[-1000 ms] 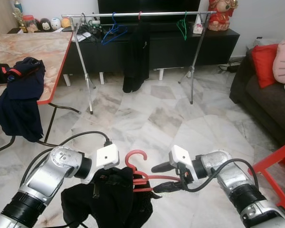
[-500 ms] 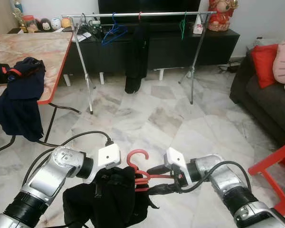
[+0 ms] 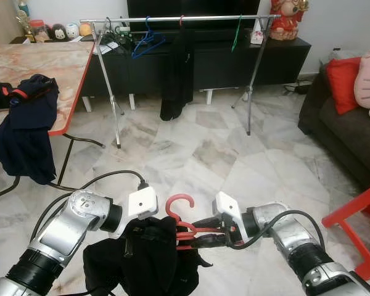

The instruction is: Hang hanger

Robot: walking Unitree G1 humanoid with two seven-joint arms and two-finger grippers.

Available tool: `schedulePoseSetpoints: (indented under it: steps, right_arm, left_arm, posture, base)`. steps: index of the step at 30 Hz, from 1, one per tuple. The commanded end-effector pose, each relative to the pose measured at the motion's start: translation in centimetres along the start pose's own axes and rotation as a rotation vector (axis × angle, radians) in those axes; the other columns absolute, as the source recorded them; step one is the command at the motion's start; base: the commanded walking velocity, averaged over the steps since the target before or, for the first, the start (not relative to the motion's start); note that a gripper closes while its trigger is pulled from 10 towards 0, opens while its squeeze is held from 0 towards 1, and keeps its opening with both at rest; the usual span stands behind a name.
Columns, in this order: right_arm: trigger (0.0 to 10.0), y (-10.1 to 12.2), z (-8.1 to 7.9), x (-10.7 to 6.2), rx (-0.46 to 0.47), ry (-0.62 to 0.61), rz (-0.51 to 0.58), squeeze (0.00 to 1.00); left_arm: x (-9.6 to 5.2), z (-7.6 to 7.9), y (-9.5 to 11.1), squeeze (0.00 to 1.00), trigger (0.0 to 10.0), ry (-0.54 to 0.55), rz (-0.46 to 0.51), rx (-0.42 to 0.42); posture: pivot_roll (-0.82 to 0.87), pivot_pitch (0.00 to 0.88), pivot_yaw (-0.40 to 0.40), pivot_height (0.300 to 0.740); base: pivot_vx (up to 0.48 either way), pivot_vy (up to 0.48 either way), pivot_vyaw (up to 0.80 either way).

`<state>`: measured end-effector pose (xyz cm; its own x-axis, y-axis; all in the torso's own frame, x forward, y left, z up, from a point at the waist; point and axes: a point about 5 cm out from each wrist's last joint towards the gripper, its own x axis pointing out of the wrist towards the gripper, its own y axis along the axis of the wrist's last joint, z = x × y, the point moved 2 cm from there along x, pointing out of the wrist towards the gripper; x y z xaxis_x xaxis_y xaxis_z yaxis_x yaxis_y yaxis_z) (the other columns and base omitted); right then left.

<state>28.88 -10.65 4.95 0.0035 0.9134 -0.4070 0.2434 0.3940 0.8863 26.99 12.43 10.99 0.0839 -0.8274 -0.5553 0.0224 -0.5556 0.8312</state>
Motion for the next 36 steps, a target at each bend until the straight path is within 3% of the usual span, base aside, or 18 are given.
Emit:
schedulePoseSetpoints:
  steps: [1, 21, 34, 35, 36]
  right_arm:
    - [0.0, -0.1, 0.0, -0.1, 0.004, -0.011, 0.014, 0.0]
    - [0.0, -0.3, 0.0, 0.3, 0.014, -0.026, 0.023, 0.0]
    - [0.0, -0.7, 0.2, 0.6, 0.021, -0.069, 0.03, 0.0]
    - [0.0, -0.7, 0.2, 0.6, 0.021, -0.073, 0.029, 0.0]
    - [0.0, -0.8, 0.2, 0.6, 0.021, -0.08, 0.028, 0.0]
  left_arm:
    - [-0.2, -0.3, 1.3, 0.0, 10.0, 0.009, 0.019, 0.047]
    - [-0.2, -0.5, 1.2, 0.0, 10.0, 0.027, 0.012, 0.047]
    - [-1.3, -1.6, 1.8, 0.0, 10.0, 0.092, 0.038, 0.045]
    - [-1.3, -1.5, 1.8, 0.64, 10.0, 0.087, 0.041, 0.044]
    - [-1.4, -1.5, 1.9, 0.94, 10.0, 0.088, 0.042, 0.045]
  posture:
    - [-0.05, 0.0, -0.066, 0.74]
    - [-0.05, 0.0, -0.069, 0.74]
    - [-0.04, 0.013, -0.066, 0.74]
    - [-0.04, 0.013, -0.065, 0.74]
    - [-0.04, 0.013, -0.065, 0.74]
  base:
    - [0.0, 0.0, 0.0]
    - [0.0, 0.0, 0.0]
    - [0.0, 0.0, 0.0]
    - [0.0, 0.0, 0.0]
    - [0.0, 0.0, 0.0]
